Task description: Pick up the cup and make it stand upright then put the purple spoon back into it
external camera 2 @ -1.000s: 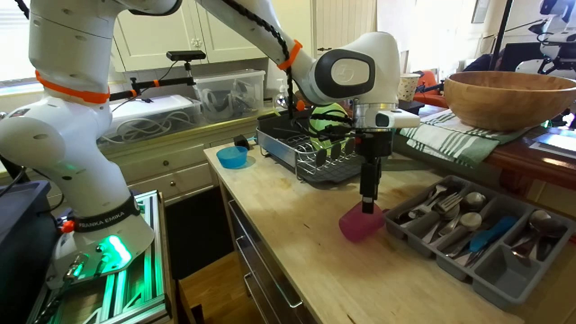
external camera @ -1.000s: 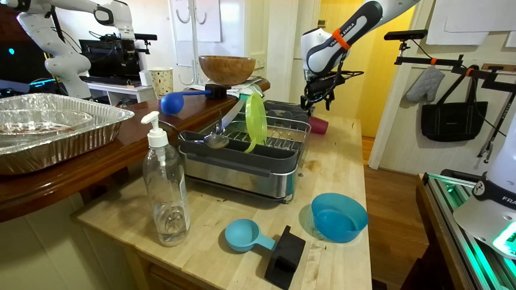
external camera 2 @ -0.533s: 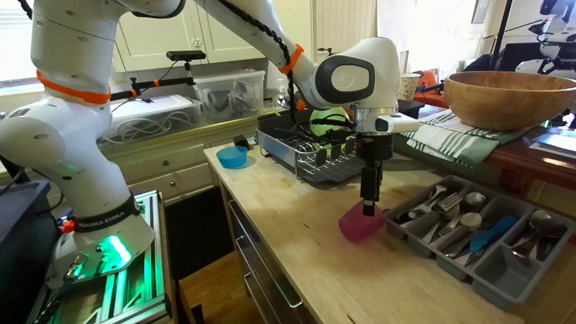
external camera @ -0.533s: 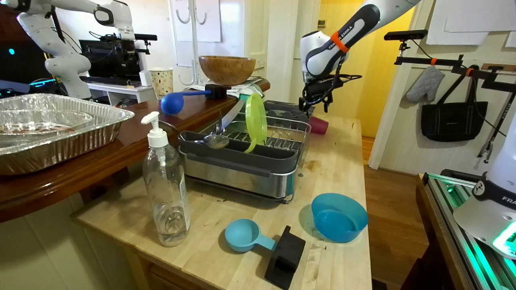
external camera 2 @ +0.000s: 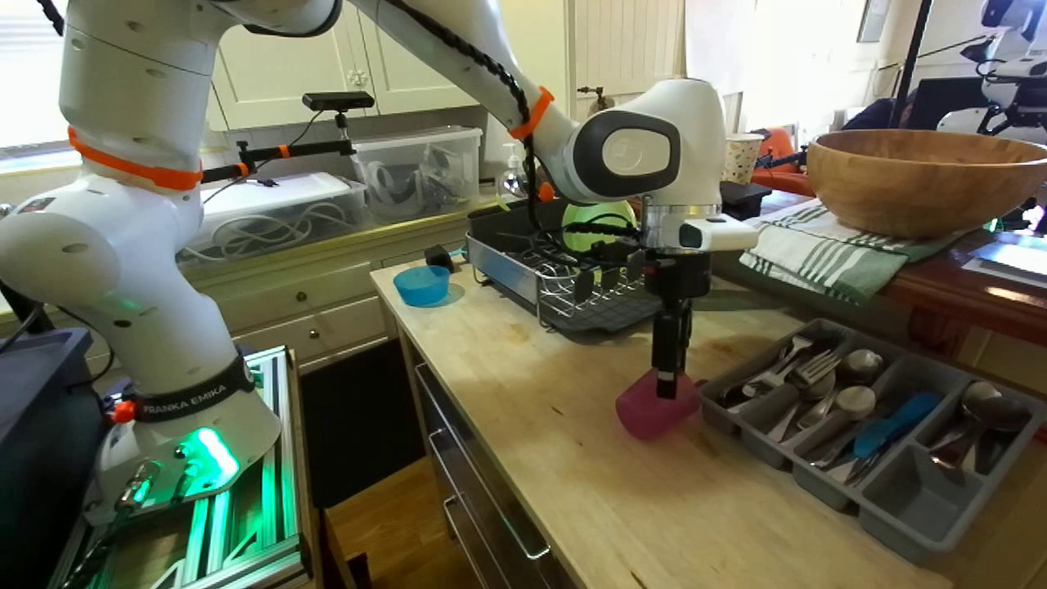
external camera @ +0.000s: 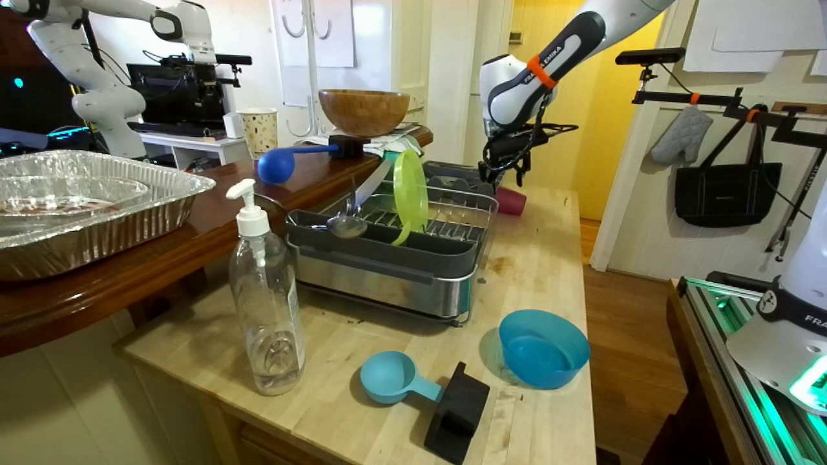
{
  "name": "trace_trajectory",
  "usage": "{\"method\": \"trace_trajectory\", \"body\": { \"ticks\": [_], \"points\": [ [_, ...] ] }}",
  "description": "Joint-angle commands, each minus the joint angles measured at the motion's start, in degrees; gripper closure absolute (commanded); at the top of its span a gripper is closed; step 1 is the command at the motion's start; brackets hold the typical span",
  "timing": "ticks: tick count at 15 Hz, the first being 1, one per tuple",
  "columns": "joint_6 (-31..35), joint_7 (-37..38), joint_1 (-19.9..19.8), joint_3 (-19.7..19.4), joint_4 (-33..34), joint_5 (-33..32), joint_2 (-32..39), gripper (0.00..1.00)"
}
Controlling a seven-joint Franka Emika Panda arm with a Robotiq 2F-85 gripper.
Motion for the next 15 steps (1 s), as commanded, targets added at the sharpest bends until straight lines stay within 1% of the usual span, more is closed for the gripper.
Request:
{"method": "trace_trajectory", "body": {
  "ticks": [1, 2, 4, 5, 7, 8, 10, 11, 12, 13, 15],
  "points": [
    [1.2, 0.9, 1.0, -1.0, 0.2, 1.0, 1.1, 0.48],
    [1.1, 0.9, 1.1, -1.0, 0.2, 1.0, 1.1, 0.57],
    [1.0, 0.6, 1.1, -0.9, 0.0, 1.1, 1.0, 0.71],
    [0.8, 0.3, 1.1, -0.8, -0.2, 1.2, 0.7, 0.79],
    [1.0, -0.5, 1.2, -0.6, -0.8, 1.1, 0.2, 0.93],
    [1.1, -1.0, 1.3, -0.5, -1.2, 1.1, -0.2, 0.98],
    [1.5, -1.7, 1.6, -0.3, -1.9, 0.8, -0.9, 1.00],
    [2.1, -2.0, 1.9, -0.3, -2.6, 0.6, -1.4, 0.98],
    [2.7, -2.4, 2.1, -0.3, -3.3, 0.3, -2.1, 0.99],
    [3.5, -2.5, 2.4, -0.4, -4.1, 0.1, -2.7, 0.97],
    [6.9, -2.0, 3.5, -0.9, -6.3, -1.7, -4.3, 0.98]
  ]
}}
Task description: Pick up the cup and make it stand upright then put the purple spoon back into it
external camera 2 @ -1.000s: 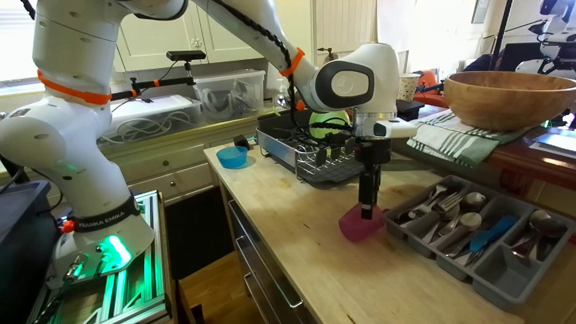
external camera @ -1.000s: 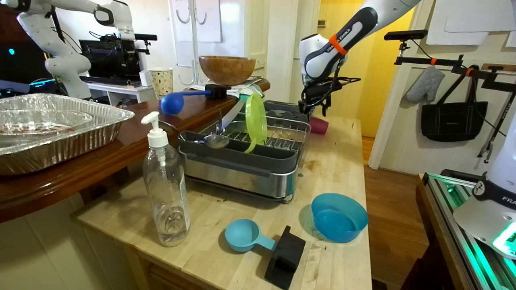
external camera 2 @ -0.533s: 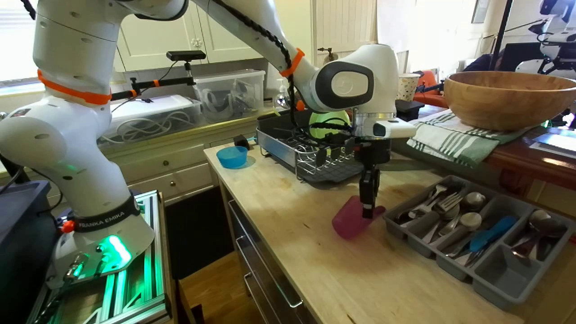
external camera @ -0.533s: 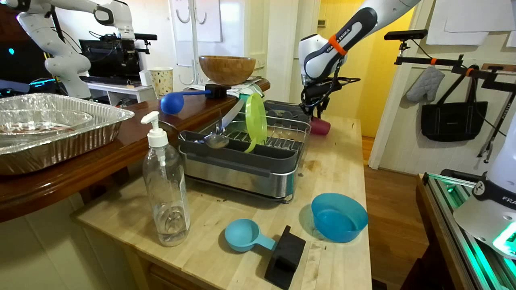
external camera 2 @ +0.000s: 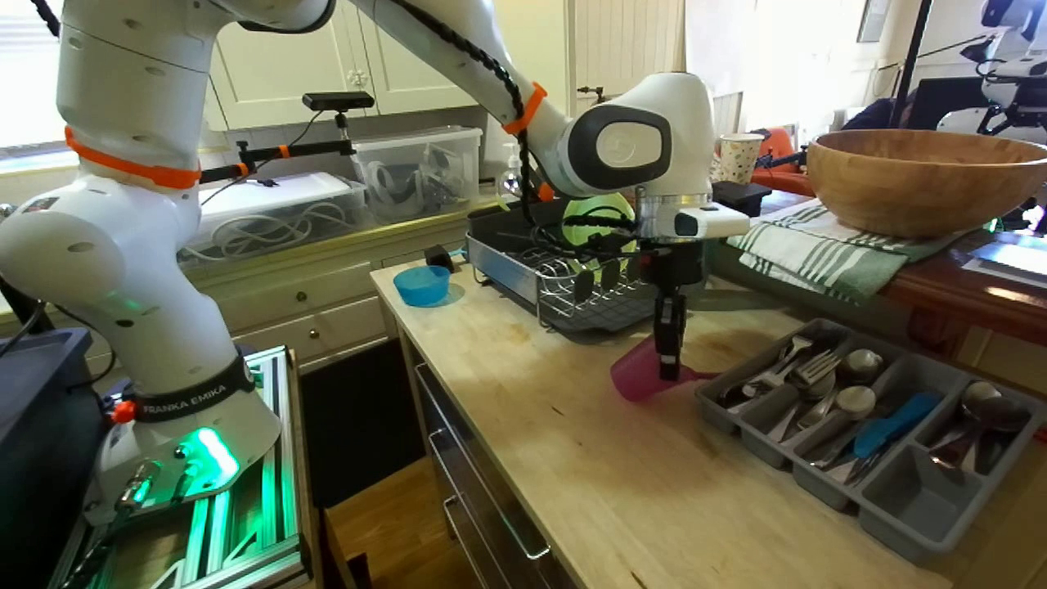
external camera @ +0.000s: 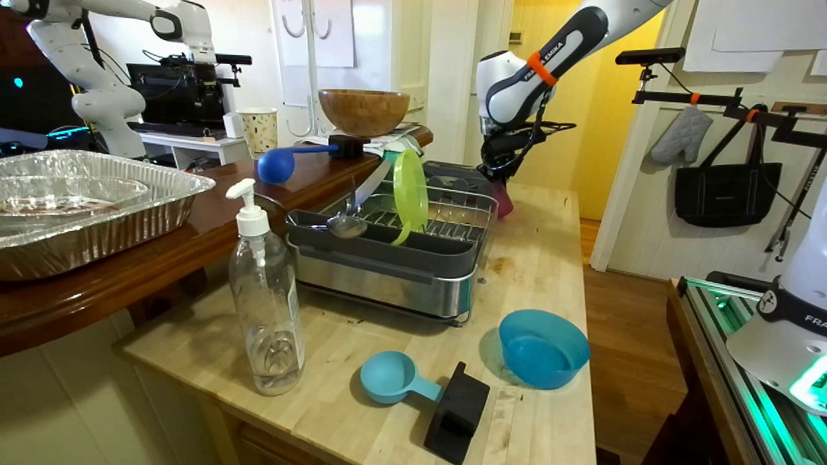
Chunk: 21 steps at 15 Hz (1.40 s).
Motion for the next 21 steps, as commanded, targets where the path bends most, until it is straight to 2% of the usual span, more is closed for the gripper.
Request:
{"method": "trace_trajectory", "body": {
  "ticks": [1, 8, 14, 18, 19, 21],
  "points": [
    [7.2, 0.2, 2.2, -1.1, -6.2, -2.3, -3.8, 0.99],
    [23.0, 5.5, 7.8, -5.4, -16.1, -10.9, -8.1, 0.98],
    [31.3, 11.0, 12.6, -11.0, -24.3, -23.0, -13.2, 0.98],
    [33.9, 15.5, 12.1, -12.1, -28.6, -32.9, -16.9, 0.98],
    [35.1, 16.9, 13.3, -13.7, -29.6, -34.5, -17.5, 0.98],
    [38.3, 19.4, 12.6, -14.2, -31.5, -36.9, -18.4, 0.98]
  ]
}}
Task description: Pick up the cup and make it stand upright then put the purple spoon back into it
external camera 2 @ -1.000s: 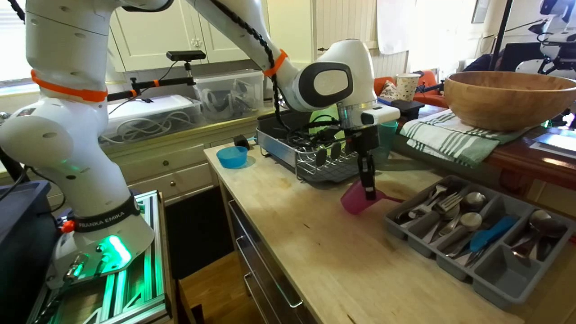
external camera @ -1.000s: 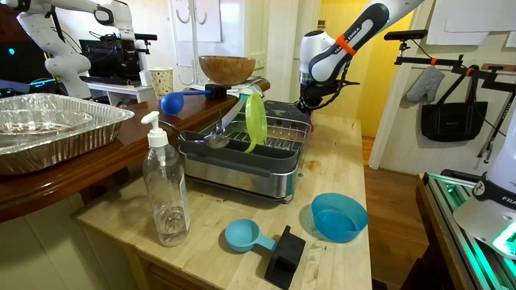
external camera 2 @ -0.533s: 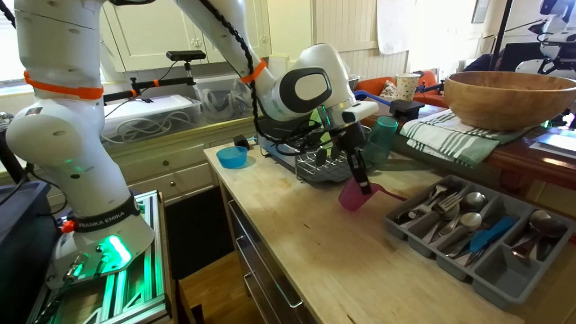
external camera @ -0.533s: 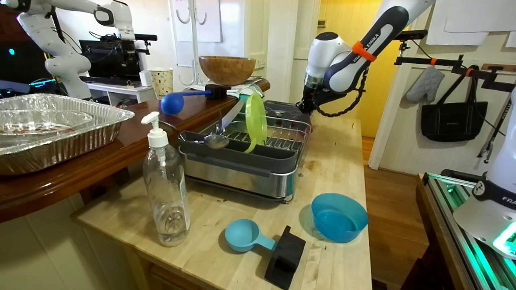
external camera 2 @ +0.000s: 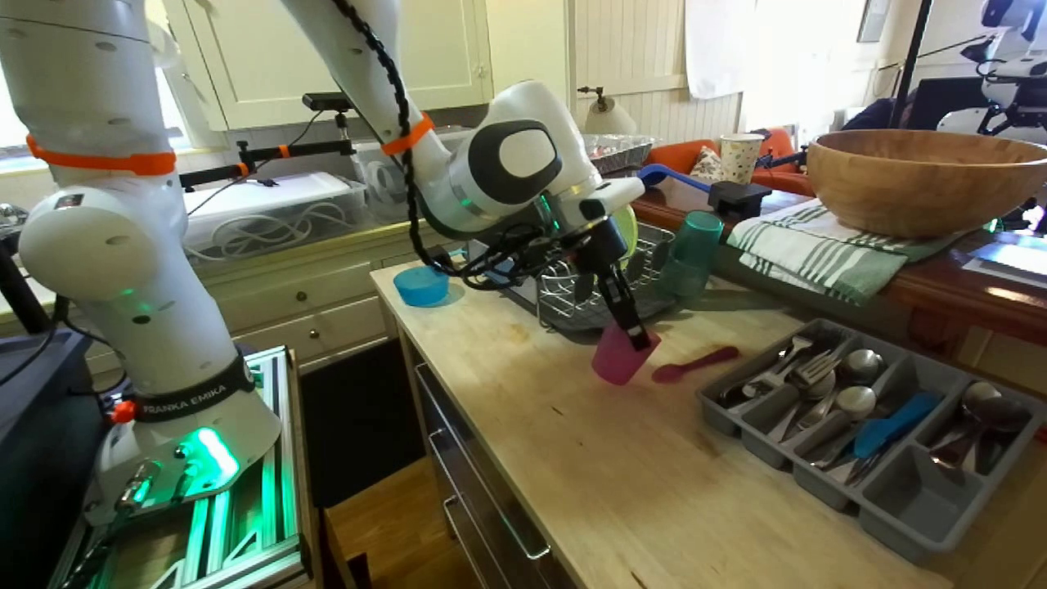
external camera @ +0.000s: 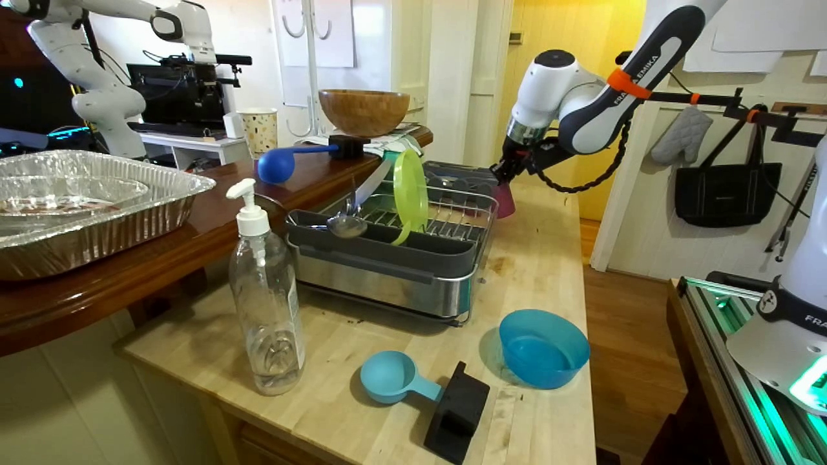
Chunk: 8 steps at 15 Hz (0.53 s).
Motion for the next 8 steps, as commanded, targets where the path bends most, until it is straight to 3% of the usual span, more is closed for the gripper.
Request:
{"method": "trace_trajectory", "body": {
  "ticks": [1, 5, 6, 8],
  "points": [
    [5.7, 5.2, 0.4, -2.4, -5.3, -5.4, -3.4, 0.98],
    [12.8, 5.6, -0.7, -3.5, -8.7, -5.0, -3.7, 0.98],
    [12.2, 2.1, -1.4, -2.6, -9.8, -3.0, -4.5, 0.98],
    [11.1, 3.5, -0.7, -2.9, -7.6, -3.5, -2.6, 0.93]
  ]
}}
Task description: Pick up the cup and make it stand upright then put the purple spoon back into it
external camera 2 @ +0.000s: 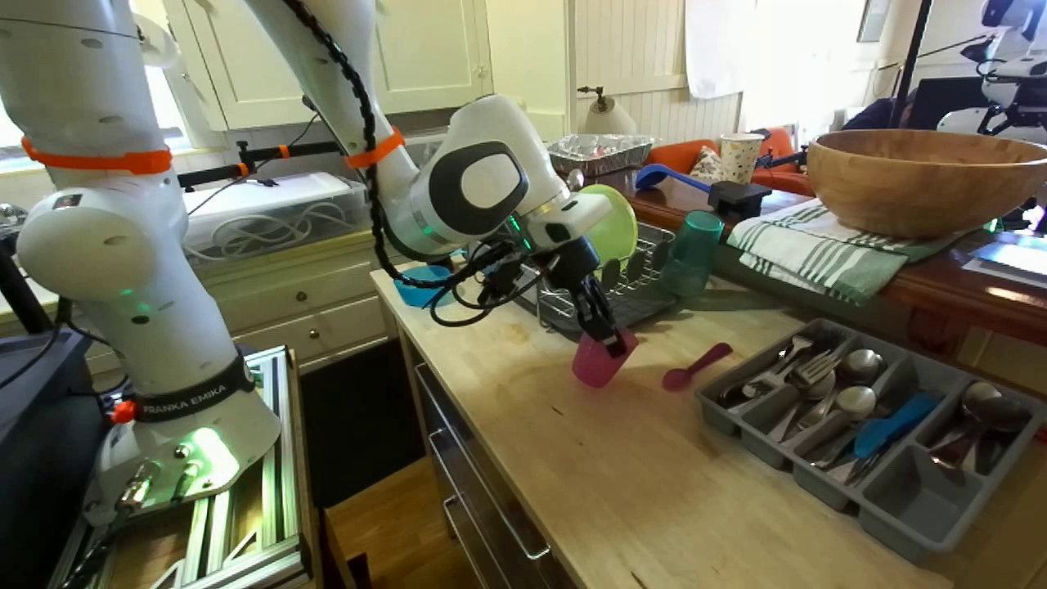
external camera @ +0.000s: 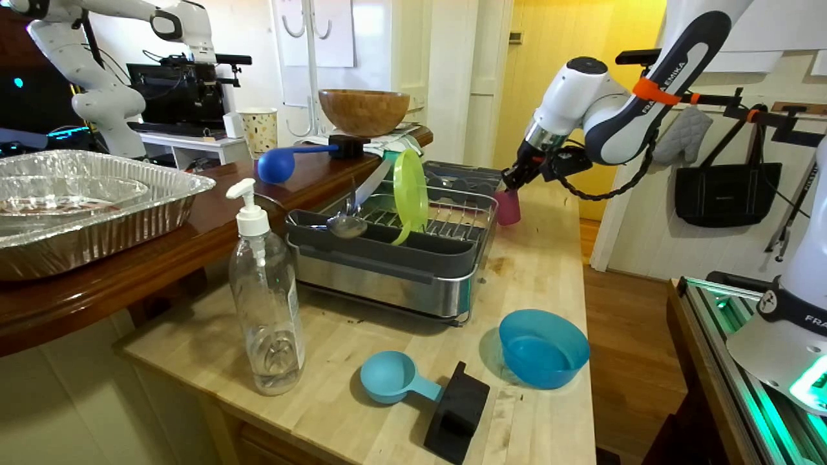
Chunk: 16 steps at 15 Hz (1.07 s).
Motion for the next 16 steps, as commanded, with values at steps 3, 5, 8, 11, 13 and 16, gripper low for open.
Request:
{"method": "trace_trajectory", "body": {
  "ticks": [3, 5, 8, 11, 13, 16],
  "points": [
    [0.1, -0.1, -0.2, 0.0, -0.7, 0.0, -0.5, 0.93],
    [1.2, 1.5, 0.1, -0.7, -0.2, -1.3, -0.1, 0.98],
    [3.8, 5.5, 0.8, -3.0, 1.1, -4.9, 0.9, 0.98],
    [7.6, 9.1, 1.7, -5.3, 2.4, -7.4, 2.3, 0.98],
    [9.8, 10.9, 2.8, -6.9, 3.1, -8.4, 3.5, 0.98],
    [13.6, 13.2, 6.8, -12.2, 5.5, -10.8, 6.0, 0.98]
  ]
}}
